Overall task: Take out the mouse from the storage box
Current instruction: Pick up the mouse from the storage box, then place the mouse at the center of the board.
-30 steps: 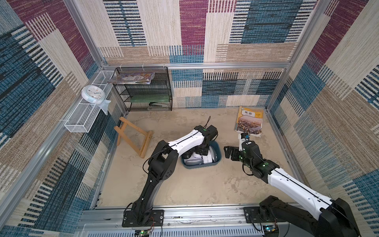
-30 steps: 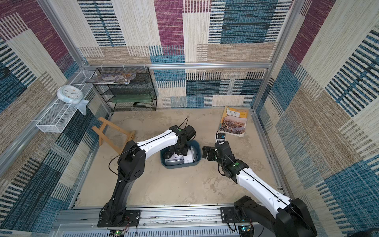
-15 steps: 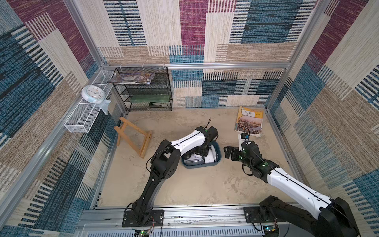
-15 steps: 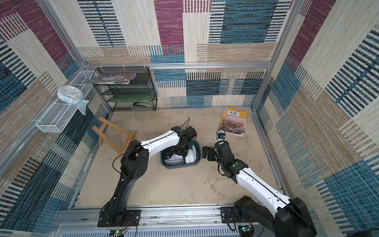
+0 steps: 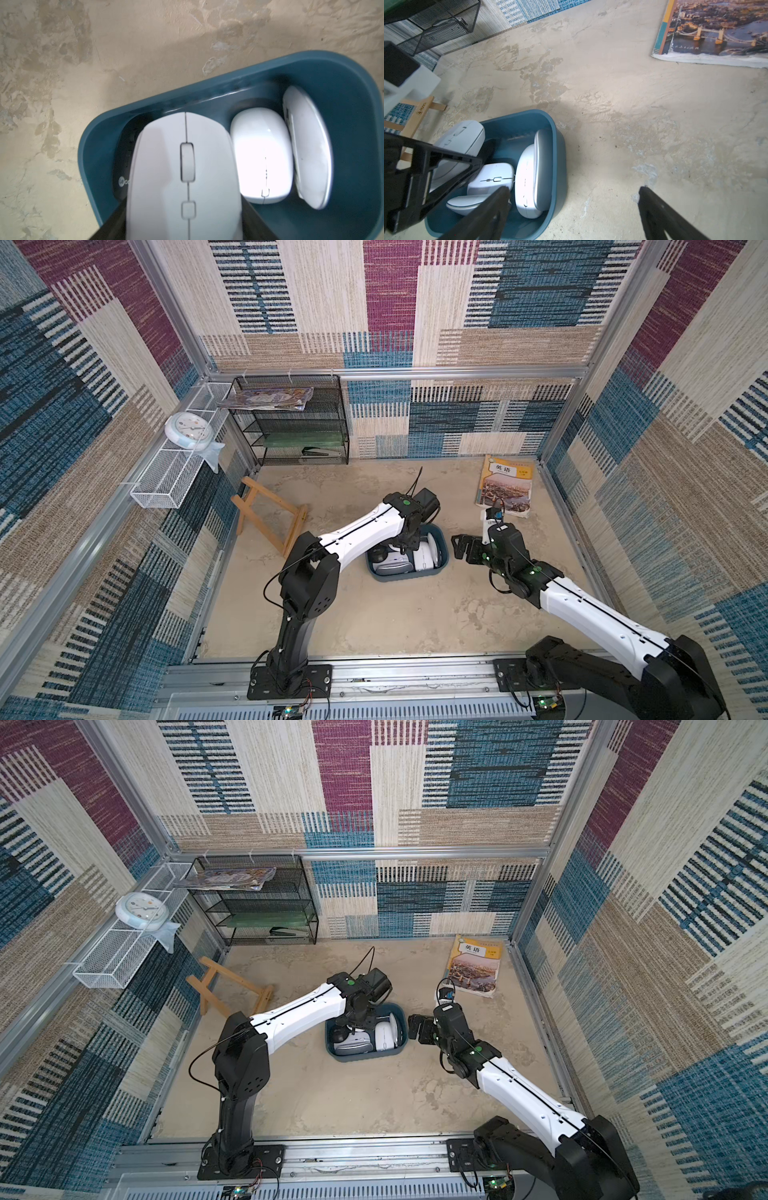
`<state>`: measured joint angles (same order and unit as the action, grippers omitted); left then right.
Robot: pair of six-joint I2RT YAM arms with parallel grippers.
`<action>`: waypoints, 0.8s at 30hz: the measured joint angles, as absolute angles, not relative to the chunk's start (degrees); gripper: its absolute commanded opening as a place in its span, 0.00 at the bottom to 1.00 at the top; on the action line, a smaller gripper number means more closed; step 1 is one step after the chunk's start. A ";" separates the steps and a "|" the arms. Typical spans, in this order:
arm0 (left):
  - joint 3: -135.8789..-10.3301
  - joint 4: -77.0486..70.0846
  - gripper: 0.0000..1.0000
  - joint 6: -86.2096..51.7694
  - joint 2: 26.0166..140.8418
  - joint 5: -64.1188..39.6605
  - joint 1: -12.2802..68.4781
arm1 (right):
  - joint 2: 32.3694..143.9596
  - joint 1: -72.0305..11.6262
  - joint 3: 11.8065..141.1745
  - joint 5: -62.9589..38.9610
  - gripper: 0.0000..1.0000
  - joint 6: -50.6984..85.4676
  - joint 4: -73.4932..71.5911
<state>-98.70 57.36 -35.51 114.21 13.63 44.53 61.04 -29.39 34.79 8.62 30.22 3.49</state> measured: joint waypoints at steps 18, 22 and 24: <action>-63.99 45.04 0.44 -37.54 80.71 11.92 38.76 | 71.48 -29.93 42.09 2.98 0.99 30.85 3.49; -55.05 43.46 0.44 -39.16 73.84 9.87 33.52 | 75.09 -31.20 43.90 2.07 0.98 31.31 3.84; -51.29 42.68 0.44 -40.27 71.66 8.36 30.44 | 76.73 -32.21 45.39 2.09 0.98 31.46 4.03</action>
<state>-51.29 42.68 -40.27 71.66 8.36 30.44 76.73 -32.21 45.39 2.09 31.46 4.03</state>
